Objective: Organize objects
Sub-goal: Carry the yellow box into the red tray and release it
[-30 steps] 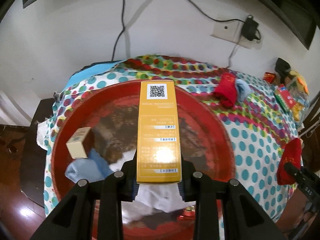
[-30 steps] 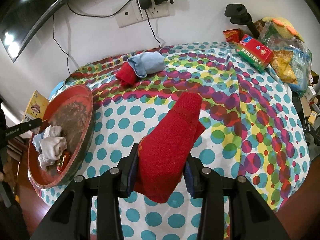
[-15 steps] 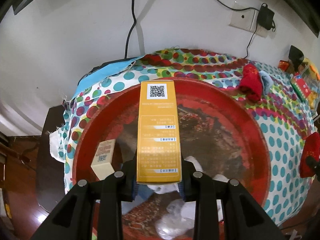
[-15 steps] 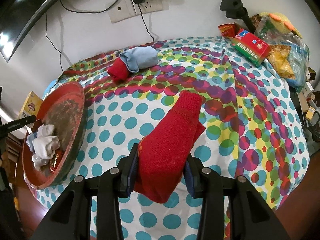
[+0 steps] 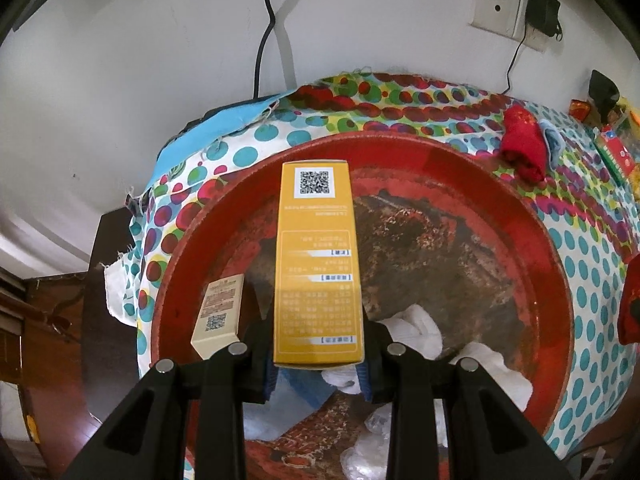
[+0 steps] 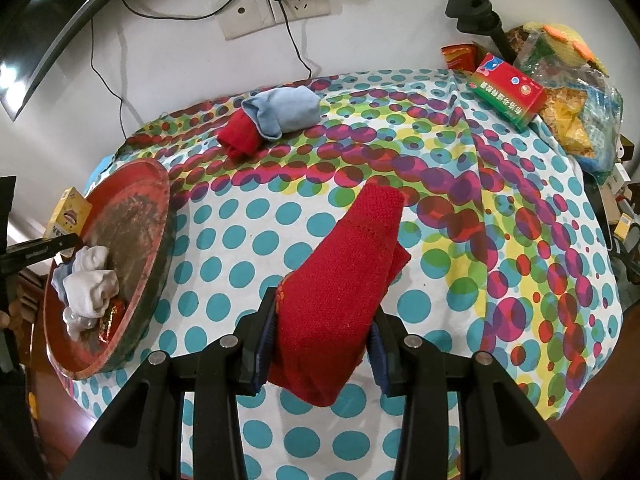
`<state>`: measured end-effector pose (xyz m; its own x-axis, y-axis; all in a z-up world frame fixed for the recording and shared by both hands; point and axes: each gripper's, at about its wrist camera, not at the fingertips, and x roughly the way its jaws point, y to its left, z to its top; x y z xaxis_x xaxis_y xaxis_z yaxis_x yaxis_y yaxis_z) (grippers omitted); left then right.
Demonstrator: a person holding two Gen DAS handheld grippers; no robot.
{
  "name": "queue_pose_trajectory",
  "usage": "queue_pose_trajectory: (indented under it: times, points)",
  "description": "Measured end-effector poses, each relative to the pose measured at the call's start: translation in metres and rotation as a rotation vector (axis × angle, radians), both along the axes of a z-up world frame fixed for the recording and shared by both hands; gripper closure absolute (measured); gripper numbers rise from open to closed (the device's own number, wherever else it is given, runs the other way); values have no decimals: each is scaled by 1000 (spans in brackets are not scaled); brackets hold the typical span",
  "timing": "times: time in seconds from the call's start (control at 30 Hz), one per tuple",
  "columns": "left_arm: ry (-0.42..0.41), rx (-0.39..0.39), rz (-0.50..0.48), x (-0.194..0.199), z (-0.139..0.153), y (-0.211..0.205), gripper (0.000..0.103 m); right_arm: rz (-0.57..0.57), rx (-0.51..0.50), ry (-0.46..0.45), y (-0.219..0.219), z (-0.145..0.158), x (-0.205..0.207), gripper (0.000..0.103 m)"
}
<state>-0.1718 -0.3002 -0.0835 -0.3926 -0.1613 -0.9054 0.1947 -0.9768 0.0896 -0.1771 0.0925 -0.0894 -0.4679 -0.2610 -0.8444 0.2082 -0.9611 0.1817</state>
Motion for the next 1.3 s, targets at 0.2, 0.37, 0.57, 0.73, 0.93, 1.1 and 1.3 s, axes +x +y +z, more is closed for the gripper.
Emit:
queue_pose_trajectory:
  times: [0.2,0.37,0.57,0.73,0.93,1.1,1.3]
  points:
    - [-11,-7,-8,0,-4,-1,72,0,0,-3,0,-1,1,65]
    - [-19,-16,-8,0,-6,-2,72,2,0,-2,1,-2,1,64]
    - [-32,-22,-4,1,-5,0,69,5,0,-6,-1,-3,3,64]
    - [-42,-25,3,1,-2,-1,62,8,1,-4,-3,-4,4,64]
    - [-39,-51,-2,4,9,1,60,11,-4,-1,-3,0,5,64]
    - [-36,-72,-9,11,16,7,59,22,-4,8,-5,4,7,64]
    - [-14,-63,-6,27,27,16,59,34,-8,21,-8,10,11,64]
